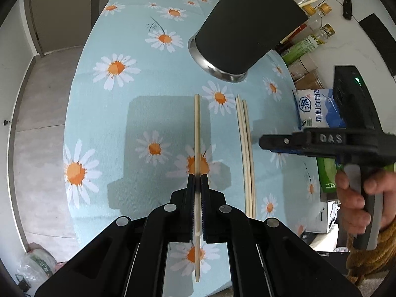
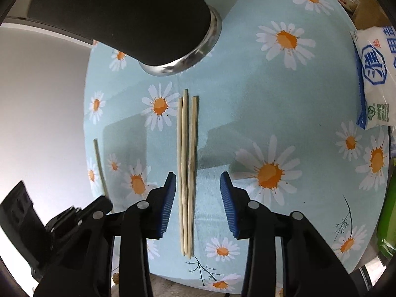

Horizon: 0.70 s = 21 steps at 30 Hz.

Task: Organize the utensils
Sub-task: 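Grasp another chopstick with the right tool while the left tool holds its chopstick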

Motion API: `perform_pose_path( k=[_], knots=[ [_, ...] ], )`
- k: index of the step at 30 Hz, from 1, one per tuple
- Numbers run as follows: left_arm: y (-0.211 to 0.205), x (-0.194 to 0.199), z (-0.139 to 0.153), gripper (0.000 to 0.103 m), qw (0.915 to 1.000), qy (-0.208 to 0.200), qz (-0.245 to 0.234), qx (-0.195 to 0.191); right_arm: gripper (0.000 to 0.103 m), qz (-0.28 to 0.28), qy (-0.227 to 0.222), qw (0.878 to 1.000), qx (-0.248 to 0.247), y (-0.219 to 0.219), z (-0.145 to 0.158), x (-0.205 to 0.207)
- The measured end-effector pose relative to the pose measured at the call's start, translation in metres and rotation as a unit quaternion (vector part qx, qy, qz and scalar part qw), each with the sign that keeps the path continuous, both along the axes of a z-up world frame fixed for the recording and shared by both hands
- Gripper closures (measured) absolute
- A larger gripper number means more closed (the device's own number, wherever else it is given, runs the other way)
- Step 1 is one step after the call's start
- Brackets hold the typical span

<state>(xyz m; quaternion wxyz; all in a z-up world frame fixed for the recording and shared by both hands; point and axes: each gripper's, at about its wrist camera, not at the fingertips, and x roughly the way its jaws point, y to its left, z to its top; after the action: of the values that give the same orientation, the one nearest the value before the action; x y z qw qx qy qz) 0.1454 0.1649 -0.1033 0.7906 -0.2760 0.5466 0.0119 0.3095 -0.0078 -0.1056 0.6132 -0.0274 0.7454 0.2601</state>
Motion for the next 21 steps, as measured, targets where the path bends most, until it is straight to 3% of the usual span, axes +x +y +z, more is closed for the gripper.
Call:
perform_pose_path(
  k=[2,11,21],
  knots=[
    [0.002,-0.005,-0.004,0.1,1.0,-0.002,0.0,-0.009,0.077,0.002,0.004,1.0,-0.012,0.008,-0.005,-0.002],
    [0.015,-0.014,-0.007,0.1,0.9996,-0.011,0.002,-0.027,0.084,0.004,-0.021,0.997,-0.07,0.029,-0.009,-0.003],
    [0.023,-0.01,-0.009,0.1,0.9989,-0.018,-0.011,-0.043,0.086,0.007,-0.035,0.994,-0.108,0.06,-0.02,-0.009]
  ],
)
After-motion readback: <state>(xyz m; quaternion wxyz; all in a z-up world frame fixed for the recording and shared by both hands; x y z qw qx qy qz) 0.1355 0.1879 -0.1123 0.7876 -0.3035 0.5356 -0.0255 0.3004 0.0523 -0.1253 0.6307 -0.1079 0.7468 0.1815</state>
